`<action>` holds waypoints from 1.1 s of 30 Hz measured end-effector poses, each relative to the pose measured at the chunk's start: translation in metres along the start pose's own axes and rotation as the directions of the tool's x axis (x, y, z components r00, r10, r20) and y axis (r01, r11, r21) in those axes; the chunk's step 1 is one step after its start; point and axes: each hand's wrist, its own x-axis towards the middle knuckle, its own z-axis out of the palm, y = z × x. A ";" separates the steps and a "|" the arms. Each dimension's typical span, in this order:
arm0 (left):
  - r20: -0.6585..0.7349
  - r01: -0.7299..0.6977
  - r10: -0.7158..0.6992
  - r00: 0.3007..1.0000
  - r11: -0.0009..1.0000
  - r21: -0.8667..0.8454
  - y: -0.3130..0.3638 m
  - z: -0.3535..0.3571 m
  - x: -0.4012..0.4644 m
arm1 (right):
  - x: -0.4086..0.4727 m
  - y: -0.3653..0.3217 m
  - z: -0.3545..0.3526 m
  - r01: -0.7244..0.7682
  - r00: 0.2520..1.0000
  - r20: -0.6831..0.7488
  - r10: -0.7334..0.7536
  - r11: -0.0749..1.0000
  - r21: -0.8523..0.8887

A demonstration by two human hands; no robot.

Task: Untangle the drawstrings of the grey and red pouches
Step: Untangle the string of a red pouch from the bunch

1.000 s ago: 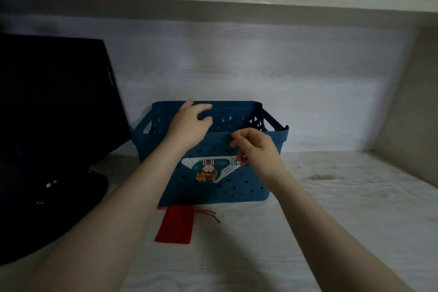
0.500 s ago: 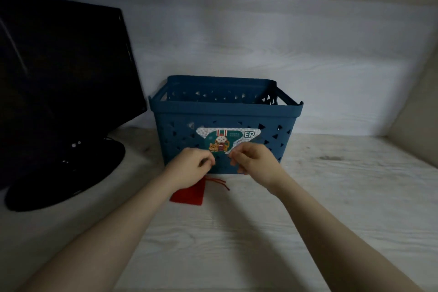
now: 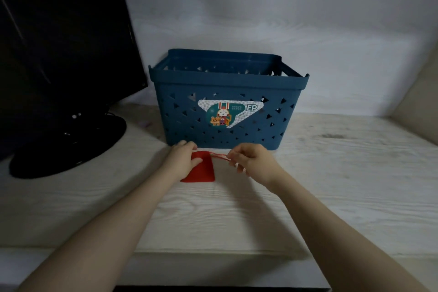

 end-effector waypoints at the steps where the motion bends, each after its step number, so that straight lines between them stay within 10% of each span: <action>1: -0.005 0.001 -0.001 1.000 1.000 -0.020 0.000 0.002 -0.002 | -0.002 0.003 0.002 -0.010 1.000 -0.002 0.010 0.999 0.036; 7: 0.016 0.012 -0.011 1.000 0.995 -0.100 0.006 -0.003 -0.002 | -0.004 0.011 0.002 -0.039 0.992 -0.102 0.068 0.963 0.266; 13: -0.132 -0.236 0.209 0.969 0.941 -0.244 0.031 -0.016 0.002 | 0.004 0.007 -0.003 0.152 0.966 -0.176 -0.189 0.967 -0.206; 20: -0.230 -0.394 0.320 0.919 0.771 -0.500 0.066 -0.018 0.001 | 0.023 0.009 -0.014 0.202 0.951 -0.238 -0.195 0.979 0.002; 33: -0.058 -0.174 0.181 0.982 0.738 -0.652 0.039 0.002 0.018 | 0.036 0.045 -0.024 0.057 0.960 -0.277 -0.042 0.997 0.048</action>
